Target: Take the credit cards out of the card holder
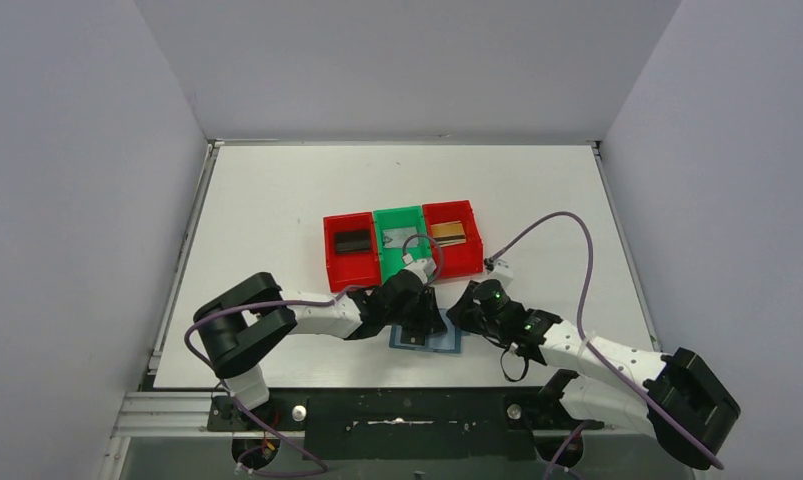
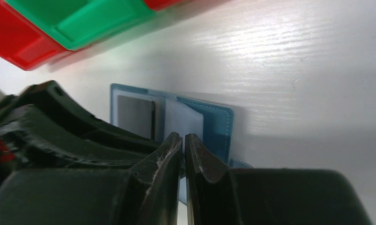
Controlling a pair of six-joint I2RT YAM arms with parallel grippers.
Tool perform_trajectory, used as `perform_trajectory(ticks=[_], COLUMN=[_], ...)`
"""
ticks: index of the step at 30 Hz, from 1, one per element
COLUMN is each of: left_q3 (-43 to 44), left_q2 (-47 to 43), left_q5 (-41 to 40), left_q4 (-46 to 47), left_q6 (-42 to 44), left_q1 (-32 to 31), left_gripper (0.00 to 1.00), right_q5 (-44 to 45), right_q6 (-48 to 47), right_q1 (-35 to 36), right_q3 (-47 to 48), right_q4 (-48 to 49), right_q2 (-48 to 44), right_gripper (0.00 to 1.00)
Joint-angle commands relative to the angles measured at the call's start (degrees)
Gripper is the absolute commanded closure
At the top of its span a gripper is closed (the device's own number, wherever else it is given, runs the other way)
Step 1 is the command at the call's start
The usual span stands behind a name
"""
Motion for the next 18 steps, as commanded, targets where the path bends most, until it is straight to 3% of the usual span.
perform_trajectory(ticks=[1,9,14,18], left_q3=[0.2,-1.7,-3.7,-6.2], left_q2=[-3.3,-12.1,-16.9,-17.4], left_q5=[-0.1,-4.6,-11.9,-12.2], left_q4=[1.2,-6.2,-14.5,-15.2], left_q6=[1.5,4.0,4.2,3.8], left_q1=[-0.3,0.2,1.9,3.2], left_gripper=[0.84,0.80,0.68,0.63], right_q5=[-2.2,-1.1,-1.3,-2.8], right_q6=[-1.8,-1.0,-2.8,-4.4], right_q1=[-0.9,-1.3,-1.3,-1.3], right_q3=[1.1,-1.5,-0.3,0.7], right_q4=[1.1,2.1,1.7,2.8], right_q2=[4.8,8.0,7.4,6.9], right_gripper=[0.89,0.90,0.88,0.86])
